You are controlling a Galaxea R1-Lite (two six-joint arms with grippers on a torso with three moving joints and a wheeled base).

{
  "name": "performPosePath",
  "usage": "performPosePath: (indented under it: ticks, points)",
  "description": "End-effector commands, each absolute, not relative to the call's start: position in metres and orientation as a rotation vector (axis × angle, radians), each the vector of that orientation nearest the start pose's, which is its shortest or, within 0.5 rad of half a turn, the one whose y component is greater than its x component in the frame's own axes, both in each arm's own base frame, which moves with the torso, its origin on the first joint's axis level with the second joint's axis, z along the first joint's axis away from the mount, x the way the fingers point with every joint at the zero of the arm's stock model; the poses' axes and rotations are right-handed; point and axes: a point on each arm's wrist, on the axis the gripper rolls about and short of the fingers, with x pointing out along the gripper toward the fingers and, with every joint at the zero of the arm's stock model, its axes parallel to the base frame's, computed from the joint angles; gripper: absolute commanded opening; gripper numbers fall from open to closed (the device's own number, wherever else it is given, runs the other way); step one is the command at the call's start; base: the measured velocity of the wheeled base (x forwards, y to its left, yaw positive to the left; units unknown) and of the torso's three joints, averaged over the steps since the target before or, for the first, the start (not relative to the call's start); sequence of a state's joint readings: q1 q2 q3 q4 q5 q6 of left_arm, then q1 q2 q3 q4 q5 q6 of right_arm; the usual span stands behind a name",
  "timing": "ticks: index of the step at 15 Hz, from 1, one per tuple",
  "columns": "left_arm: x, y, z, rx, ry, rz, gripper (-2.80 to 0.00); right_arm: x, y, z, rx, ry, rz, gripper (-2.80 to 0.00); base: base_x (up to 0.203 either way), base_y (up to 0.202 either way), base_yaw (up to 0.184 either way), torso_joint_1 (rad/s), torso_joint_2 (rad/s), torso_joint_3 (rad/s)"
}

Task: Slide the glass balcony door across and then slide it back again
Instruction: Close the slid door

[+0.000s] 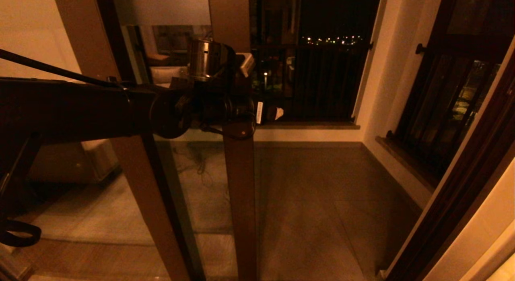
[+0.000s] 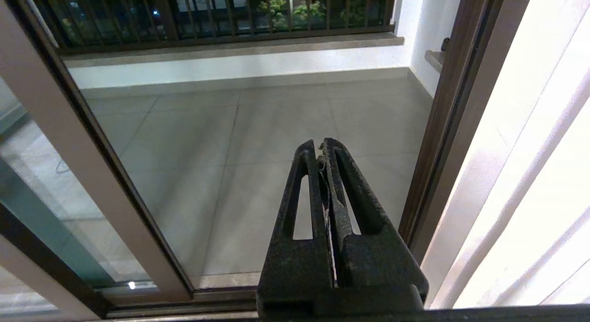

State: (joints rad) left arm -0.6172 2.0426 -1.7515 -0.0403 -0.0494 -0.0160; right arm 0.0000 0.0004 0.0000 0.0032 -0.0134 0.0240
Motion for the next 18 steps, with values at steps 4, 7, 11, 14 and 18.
performPosePath:
  ticks: [4,7,11,14,18]
  points:
    - [0.346,-0.254,0.261,0.058,0.253,-0.674,0.00,-0.023,0.000,0.075,0.025,0.004,-0.014,-2.80,0.000,0.000,0.000,0.000,0.00,0.000]
    - [0.347,-0.262,0.263,0.055,0.239,-0.687,0.00,-0.023,0.000,0.075,0.025,0.004,-0.014,-2.80,0.000,0.000,0.000,0.000,0.00,0.000]
    - [0.348,-0.269,0.260,0.057,0.239,-0.699,0.00,-0.023,0.000,0.075,0.025,0.004,-0.014,-2.80,0.000,0.000,0.000,0.000,0.00,0.000]
    - [0.344,-0.275,0.259,0.059,0.239,-0.715,0.00,-0.023,0.000,0.075,0.025,0.004,-0.014,-2.80,0.000,0.000,0.000,0.000,0.00,0.000]
    - [0.344,-0.281,0.260,0.062,0.224,-0.729,0.00,-0.023,0.000,0.075,0.025,0.003,-0.014,-2.80,0.000,0.000,0.000,0.000,0.00,0.000]
